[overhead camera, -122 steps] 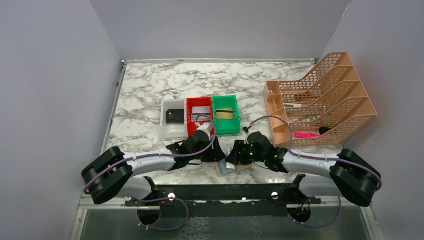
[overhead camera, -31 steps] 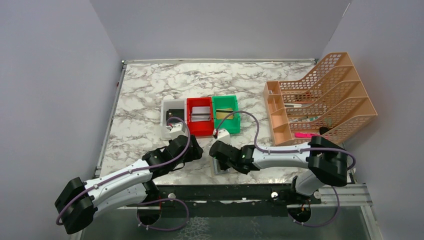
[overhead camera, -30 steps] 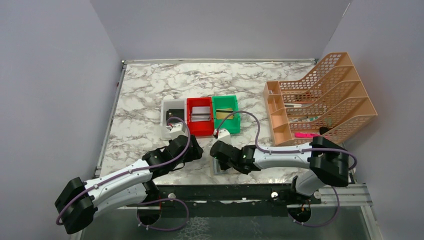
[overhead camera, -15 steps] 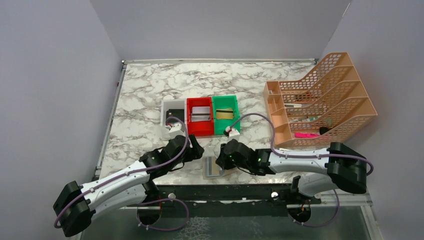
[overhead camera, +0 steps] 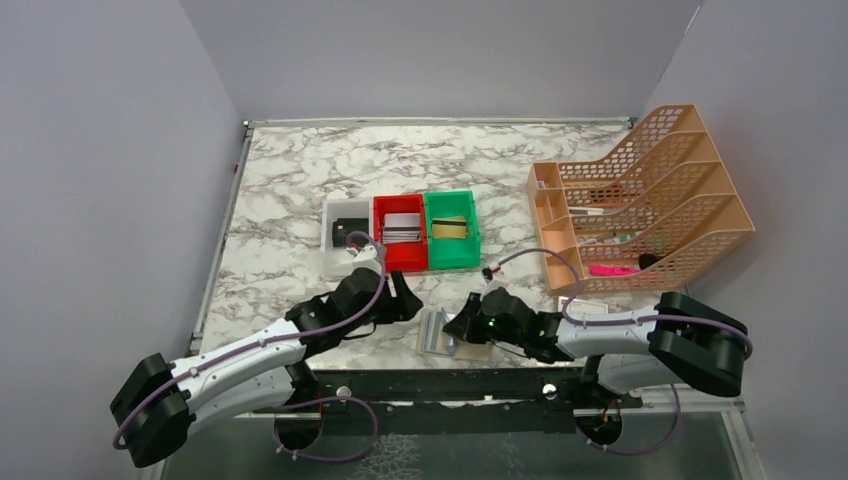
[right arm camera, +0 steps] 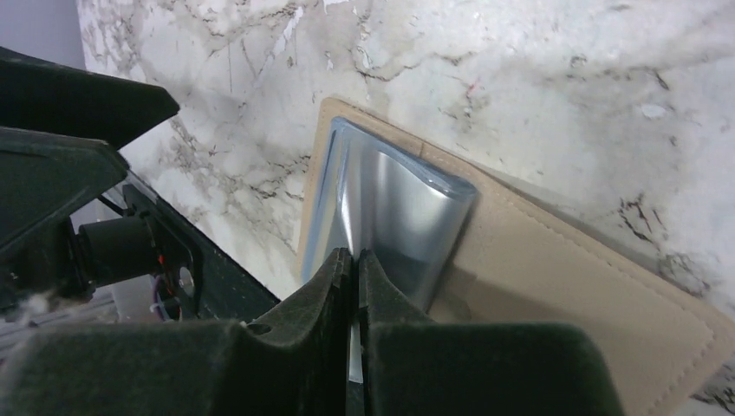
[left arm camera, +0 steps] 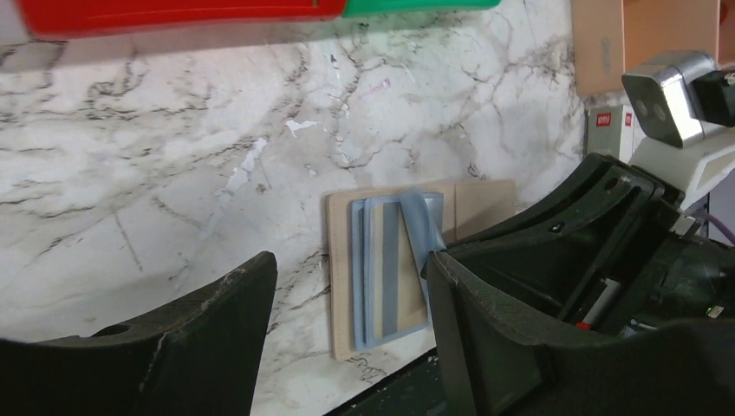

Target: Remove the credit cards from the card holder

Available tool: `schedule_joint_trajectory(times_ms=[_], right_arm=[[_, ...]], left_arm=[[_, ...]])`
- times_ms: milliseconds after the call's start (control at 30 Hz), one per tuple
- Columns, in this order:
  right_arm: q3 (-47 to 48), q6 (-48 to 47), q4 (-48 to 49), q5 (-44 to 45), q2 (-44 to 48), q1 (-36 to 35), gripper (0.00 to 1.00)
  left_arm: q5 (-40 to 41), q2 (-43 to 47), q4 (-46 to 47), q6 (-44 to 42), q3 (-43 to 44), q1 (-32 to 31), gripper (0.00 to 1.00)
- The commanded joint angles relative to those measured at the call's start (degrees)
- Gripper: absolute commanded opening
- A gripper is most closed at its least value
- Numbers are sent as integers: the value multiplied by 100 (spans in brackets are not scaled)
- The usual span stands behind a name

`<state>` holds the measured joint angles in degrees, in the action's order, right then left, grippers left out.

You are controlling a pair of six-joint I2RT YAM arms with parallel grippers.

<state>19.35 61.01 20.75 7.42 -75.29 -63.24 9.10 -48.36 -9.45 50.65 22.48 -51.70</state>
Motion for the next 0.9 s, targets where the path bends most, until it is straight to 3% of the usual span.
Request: schedule_joint_trajectory(times_ms=[0, 400, 633, 867], right_arm=[[-425, 473, 412, 171, 355, 14, 10], [-696, 412, 98, 617, 1105, 14, 7], [-777, 363, 251, 556, 1286, 18, 7], [65, -693, 145, -230, 739, 16, 7]], left_arm=[[-880, -543, 831, -396, 44, 22, 66], [-1483, -2324, 1082, -997, 870, -351, 61], [-701, -2726, 640, -679, 1024, -412, 61], [689, -1787, -396, -103, 869, -379, 65]])
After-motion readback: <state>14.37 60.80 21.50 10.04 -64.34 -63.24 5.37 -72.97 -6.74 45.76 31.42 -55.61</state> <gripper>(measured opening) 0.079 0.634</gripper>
